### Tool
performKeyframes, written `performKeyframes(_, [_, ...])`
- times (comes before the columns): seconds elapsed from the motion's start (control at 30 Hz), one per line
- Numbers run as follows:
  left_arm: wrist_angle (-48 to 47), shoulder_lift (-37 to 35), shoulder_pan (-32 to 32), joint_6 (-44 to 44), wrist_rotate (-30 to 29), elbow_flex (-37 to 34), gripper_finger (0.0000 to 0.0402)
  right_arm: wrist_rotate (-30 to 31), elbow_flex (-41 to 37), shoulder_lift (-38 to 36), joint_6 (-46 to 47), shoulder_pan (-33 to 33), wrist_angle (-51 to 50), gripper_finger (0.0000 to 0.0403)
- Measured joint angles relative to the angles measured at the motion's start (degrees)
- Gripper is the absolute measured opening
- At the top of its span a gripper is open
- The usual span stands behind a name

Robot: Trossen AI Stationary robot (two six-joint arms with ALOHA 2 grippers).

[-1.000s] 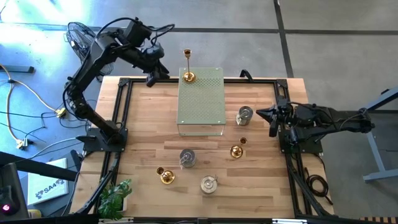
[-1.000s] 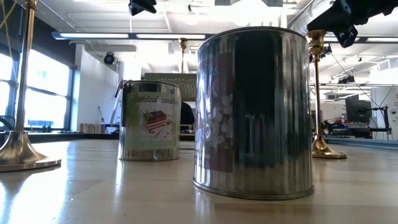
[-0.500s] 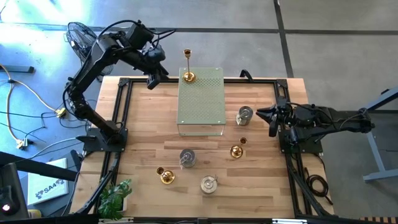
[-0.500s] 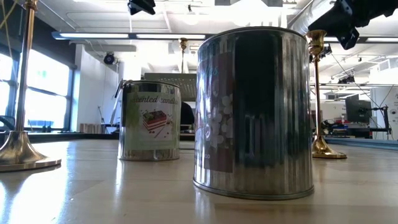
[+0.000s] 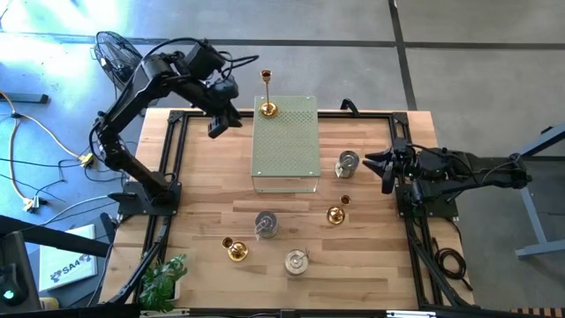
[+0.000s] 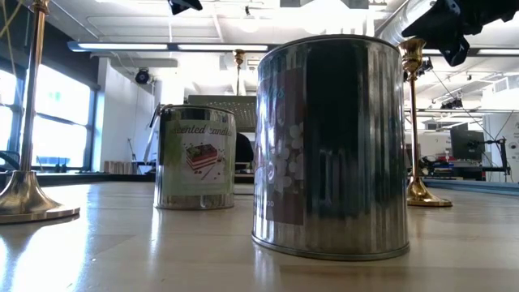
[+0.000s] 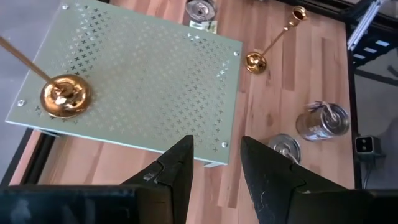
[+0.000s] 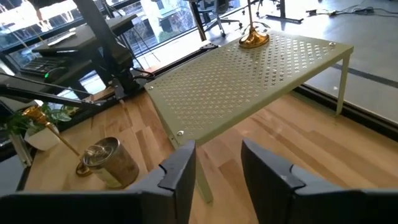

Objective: Pick & Place candle stick holders
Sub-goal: Put the top green scented candle on the shelf

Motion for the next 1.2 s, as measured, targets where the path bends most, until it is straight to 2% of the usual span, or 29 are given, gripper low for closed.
performKeyframes(0.23, [-0.1, 0.0, -1.6, -1.3, -2.0, 0.0, 0.0131, -2.0, 0.0, 0.0, 0.9, 0.0, 0.0, 0.0154])
performKeyframes(0.57, [-0.7, 0.0, -1.6, -2.7, -1.7, 0.0, 0.0131, -8.0, 0.0, 0.0, 3.0, 0.0, 1.5, 0.0155])
performKeyframes(0.77, [-1.5, 0.0, -2.3, -4.0, -1.9, 0.0, 0.0131, -8.0, 0.0, 0.0, 2.5, 0.0, 1.3, 0.0162])
performKeyframes(0.97, [-1.5, 0.0, -5.3, -4.2, -2.3, 0.0, 0.0131, -9.0, 0.0, 0.0, 2.2, 0.0, 0.8, 0.0207])
performKeyframes(1.2, [-1.5, 0.0, -8.6, -5.7, -3.3, 0.0, 0.0131, -9.6, 0.0, 0.0, 1.0, 0.0, 0.8, 0.029])
